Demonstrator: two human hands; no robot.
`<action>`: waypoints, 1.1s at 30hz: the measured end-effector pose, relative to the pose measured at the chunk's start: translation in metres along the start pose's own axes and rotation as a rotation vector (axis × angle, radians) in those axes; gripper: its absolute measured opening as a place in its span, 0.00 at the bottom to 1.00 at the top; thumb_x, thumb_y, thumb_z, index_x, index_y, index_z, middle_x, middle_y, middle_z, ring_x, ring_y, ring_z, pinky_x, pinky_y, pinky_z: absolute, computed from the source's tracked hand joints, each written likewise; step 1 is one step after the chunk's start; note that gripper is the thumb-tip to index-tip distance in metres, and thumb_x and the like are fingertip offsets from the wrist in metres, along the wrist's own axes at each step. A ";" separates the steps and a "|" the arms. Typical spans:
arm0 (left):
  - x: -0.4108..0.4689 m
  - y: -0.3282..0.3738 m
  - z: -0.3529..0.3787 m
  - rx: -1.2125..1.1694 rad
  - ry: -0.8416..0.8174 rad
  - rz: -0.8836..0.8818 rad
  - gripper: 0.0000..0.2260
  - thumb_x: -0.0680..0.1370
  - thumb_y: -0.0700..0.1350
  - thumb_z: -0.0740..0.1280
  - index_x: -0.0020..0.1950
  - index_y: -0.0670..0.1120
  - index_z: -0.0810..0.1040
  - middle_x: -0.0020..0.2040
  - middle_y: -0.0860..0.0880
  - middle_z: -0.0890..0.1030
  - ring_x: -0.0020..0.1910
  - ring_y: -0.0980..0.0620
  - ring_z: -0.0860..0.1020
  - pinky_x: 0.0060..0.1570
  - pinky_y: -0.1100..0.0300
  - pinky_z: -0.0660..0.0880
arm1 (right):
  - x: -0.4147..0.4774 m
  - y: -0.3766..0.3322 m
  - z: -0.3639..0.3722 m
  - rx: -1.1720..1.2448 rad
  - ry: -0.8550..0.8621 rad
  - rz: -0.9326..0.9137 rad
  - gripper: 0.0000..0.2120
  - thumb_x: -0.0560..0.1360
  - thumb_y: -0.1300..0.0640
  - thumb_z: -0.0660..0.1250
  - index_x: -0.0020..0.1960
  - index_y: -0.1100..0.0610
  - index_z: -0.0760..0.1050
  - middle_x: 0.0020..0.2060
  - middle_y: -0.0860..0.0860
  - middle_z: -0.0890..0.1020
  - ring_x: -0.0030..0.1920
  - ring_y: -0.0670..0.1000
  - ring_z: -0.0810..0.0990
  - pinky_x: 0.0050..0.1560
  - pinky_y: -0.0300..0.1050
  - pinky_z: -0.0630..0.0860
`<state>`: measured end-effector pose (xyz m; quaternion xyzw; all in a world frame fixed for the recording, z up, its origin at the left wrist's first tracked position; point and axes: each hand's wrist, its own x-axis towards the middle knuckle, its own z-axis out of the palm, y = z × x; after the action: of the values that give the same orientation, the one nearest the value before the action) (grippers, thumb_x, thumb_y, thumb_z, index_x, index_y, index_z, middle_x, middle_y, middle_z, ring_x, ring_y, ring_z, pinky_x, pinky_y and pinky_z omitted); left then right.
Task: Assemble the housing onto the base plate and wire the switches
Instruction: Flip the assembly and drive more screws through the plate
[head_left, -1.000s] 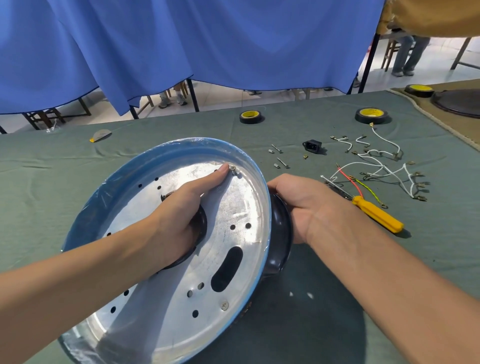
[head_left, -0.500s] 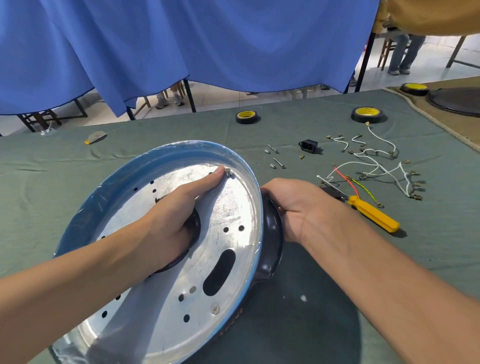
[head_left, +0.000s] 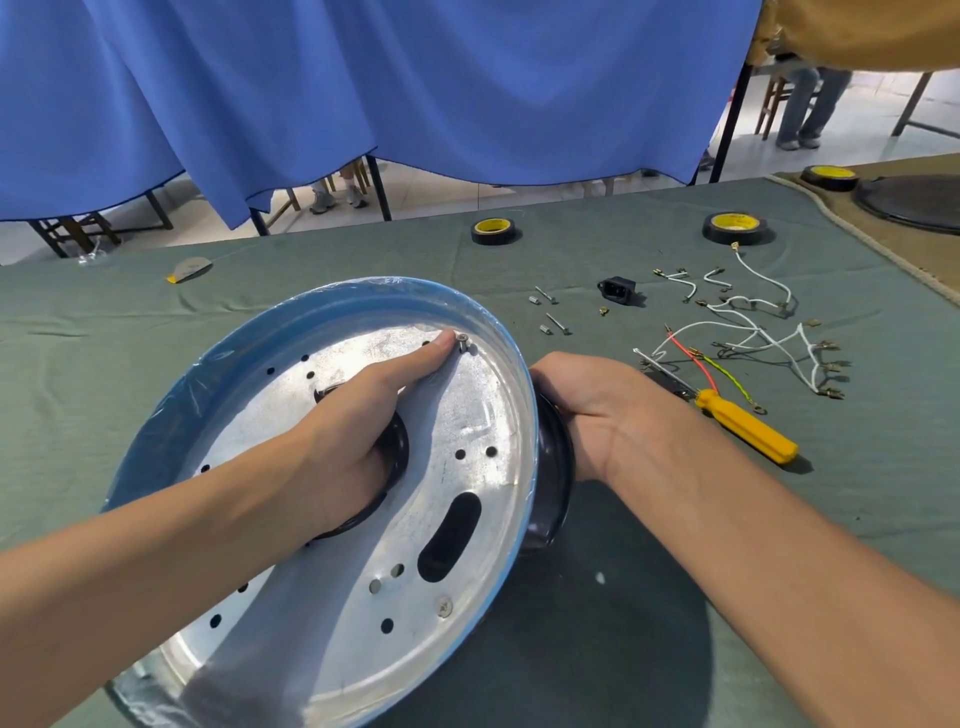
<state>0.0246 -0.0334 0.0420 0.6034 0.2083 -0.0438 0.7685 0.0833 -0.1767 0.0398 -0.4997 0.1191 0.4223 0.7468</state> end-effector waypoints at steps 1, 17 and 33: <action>0.000 0.000 -0.001 0.002 -0.004 -0.010 0.14 0.74 0.54 0.72 0.55 0.47 0.86 0.56 0.52 0.84 0.61 0.55 0.79 0.70 0.55 0.66 | 0.000 0.000 -0.001 0.003 0.007 -0.002 0.13 0.78 0.70 0.52 0.38 0.65 0.72 0.26 0.57 0.75 0.26 0.53 0.76 0.34 0.47 0.77; 0.001 -0.001 0.002 -0.010 -0.016 -0.088 0.13 0.75 0.53 0.71 0.54 0.46 0.86 0.53 0.52 0.85 0.58 0.55 0.81 0.64 0.58 0.71 | 0.006 0.001 -0.012 -0.256 0.093 -0.233 0.09 0.73 0.76 0.57 0.38 0.69 0.74 0.29 0.57 0.75 0.26 0.55 0.75 0.29 0.48 0.75; 0.007 -0.002 -0.002 -0.183 -0.039 -0.033 0.09 0.69 0.49 0.71 0.41 0.46 0.88 0.51 0.54 0.85 0.64 0.60 0.75 0.76 0.54 0.55 | 0.008 0.002 -0.018 -0.348 0.025 -0.341 0.06 0.73 0.65 0.68 0.38 0.63 0.80 0.30 0.55 0.81 0.29 0.51 0.79 0.33 0.45 0.79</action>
<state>0.0293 -0.0306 0.0371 0.5263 0.2061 -0.0491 0.8235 0.0913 -0.1875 0.0246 -0.6388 -0.0323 0.2981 0.7085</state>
